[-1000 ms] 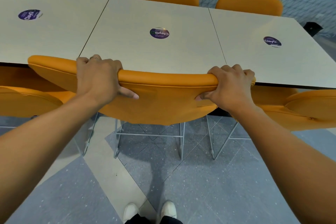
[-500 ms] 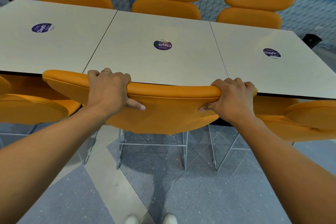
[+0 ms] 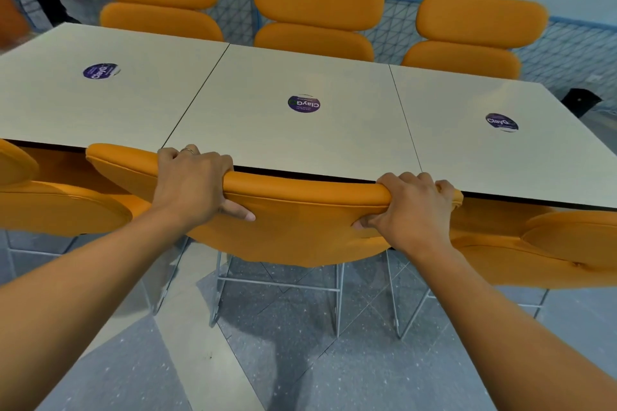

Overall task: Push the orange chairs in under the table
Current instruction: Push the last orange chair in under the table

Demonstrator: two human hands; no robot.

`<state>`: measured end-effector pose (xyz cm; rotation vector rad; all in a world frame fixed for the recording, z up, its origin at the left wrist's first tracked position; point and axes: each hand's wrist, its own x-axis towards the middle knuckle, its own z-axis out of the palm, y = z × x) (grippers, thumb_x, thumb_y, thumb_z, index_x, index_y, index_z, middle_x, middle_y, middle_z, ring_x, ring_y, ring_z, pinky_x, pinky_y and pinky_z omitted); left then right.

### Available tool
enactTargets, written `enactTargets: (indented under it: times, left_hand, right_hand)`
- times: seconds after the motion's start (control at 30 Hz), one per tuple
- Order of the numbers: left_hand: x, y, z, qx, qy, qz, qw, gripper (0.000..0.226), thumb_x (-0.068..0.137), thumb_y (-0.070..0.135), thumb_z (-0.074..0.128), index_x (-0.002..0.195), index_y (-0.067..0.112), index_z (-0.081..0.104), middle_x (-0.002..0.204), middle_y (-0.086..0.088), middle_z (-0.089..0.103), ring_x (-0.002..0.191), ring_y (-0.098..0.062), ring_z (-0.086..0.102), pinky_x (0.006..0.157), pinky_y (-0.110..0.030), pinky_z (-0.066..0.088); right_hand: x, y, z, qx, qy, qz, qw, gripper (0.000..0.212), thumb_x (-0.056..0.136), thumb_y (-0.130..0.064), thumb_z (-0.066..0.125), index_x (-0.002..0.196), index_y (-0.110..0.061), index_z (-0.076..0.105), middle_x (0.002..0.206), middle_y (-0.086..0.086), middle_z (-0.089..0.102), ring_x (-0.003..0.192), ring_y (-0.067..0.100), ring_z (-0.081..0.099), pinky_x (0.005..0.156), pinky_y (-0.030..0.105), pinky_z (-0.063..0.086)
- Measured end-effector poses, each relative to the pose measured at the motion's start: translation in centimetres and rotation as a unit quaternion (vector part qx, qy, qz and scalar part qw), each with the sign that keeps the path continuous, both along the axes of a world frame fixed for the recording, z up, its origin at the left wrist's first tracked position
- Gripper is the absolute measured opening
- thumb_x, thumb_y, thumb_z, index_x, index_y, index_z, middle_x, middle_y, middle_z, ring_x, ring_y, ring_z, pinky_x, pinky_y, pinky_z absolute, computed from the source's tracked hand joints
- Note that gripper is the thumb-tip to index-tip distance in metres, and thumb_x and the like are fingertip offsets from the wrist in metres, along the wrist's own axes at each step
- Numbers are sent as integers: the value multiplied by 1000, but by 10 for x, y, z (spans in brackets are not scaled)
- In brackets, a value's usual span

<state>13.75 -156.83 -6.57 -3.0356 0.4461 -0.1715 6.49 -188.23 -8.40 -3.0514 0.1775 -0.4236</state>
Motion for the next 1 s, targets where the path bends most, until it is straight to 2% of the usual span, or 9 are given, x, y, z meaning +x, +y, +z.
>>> enactTargets:
  times: [0.27, 0.5, 0.6, 0.73, 0.8, 0.87, 0.93, 1.0]
  left_hand:
    - [4, 3, -4, -4, -15, -6, 1000, 86, 34, 98, 37, 85, 33, 58, 75, 9, 58, 88, -22, 52, 80, -41, 28]
    - [1, 1, -3, -12, -15, -3, 1000, 83, 35, 97, 40, 85, 31, 56, 74, 8, 54, 89, -25, 52, 79, -41, 28]
    - [-3, 3, -2, -24, -8, -9, 1000, 88, 37, 96, 40, 91, 30, 58, 79, 8, 52, 92, -27, 52, 82, -42, 29]
    - [-5, 5, 1, -43, 36, -14, 998, 91, 45, 93, 49, 113, 33, 58, 100, 5, 61, 107, -26, 50, 93, -44, 28]
    - [-4, 6, 6, -74, 77, -21, 994, 88, 51, 90, 56, 121, 38, 54, 108, 7, 60, 113, -24, 47, 98, -44, 25]
    - [-4, 5, 16, -125, 130, -30, 983, 79, 57, 86, 58, 123, 42, 52, 112, 10, 59, 114, -21, 47, 101, -44, 24]
    - [-4, 4, 29, -174, 176, -41, 968, 65, 66, 76, 64, 121, 43, 53, 116, 13, 59, 111, -17, 50, 102, -44, 33]
    - [-3, 3, 47, -235, 197, -51, 951, 58, 70, 66, 68, 120, 39, 57, 119, 12, 60, 110, -14, 52, 98, -41, 43]
  right_hand:
    - [0, 1, 1, 1, 6, 7, 1000, 76, 54, -78, 76, 108, -26, 68, 98, 2, 68, 101, 29, 57, 97, 53, 33]
    - [-1, -5, 1, -13, 9, 19, 1000, 80, 52, -81, 74, 111, -27, 66, 101, 0, 67, 102, 29, 57, 96, 53, 33]
    - [-3, -4, 6, -19, 28, 23, 999, 82, 55, -83, 71, 116, -29, 62, 108, -2, 66, 107, 28, 55, 97, 53, 33]
    - [-6, -1, 15, -14, 80, 20, 997, 88, 62, -93, 53, 129, -35, 54, 125, -4, 60, 120, 25, 49, 104, 54, 30]
    - [-6, 1, 23, 2, 99, 20, 995, 90, 64, -98, 37, 127, -37, 55, 125, -6, 60, 121, 23, 49, 105, 53, 31]
    - [-5, 8, 34, 49, 114, 33, 992, 87, 68, -97, 28, 124, -38, 58, 122, -8, 62, 117, 20, 51, 103, 51, 33]
    - [-1, 15, 48, 110, 126, 48, 985, 83, 72, -92, 28, 125, -36, 60, 121, -10, 64, 115, 18, 55, 102, 48, 36]
    - [5, 22, 65, 153, 126, 69, 978, 73, 80, -85, 37, 128, -34, 60, 123, -11, 65, 114, 17, 57, 102, 48, 40]
